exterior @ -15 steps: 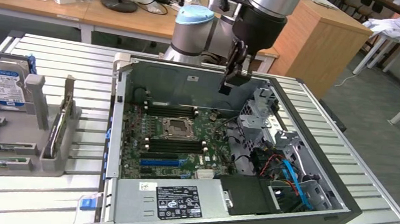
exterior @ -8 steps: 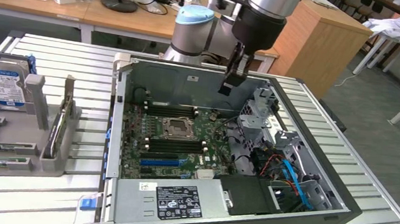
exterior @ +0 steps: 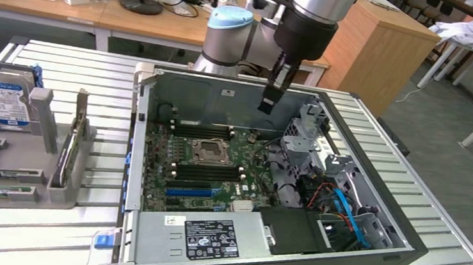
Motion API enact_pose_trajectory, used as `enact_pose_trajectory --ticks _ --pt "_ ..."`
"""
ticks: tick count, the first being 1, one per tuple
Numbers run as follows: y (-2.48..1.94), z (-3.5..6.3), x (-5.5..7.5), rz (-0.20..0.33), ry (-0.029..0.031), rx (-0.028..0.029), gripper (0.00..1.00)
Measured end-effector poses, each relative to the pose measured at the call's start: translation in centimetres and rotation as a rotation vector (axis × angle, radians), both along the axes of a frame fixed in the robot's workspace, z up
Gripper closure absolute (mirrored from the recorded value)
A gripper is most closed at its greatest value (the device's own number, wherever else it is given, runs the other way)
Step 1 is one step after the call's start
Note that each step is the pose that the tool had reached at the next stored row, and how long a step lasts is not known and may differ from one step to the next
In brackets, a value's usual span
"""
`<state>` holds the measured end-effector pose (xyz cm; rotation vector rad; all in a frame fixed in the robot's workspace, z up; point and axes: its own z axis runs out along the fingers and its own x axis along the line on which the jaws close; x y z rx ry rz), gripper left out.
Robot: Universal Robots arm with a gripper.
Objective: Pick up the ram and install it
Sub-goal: 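Pick up the ram and move it above insertion slot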
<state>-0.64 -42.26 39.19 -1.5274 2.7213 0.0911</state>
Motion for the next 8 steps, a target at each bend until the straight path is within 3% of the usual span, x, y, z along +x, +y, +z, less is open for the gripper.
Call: enact_pose_trajectory --ticks 8 --pt "0.00 -0.22 0.00 -0.147 0.0000 0.0000 0.90"
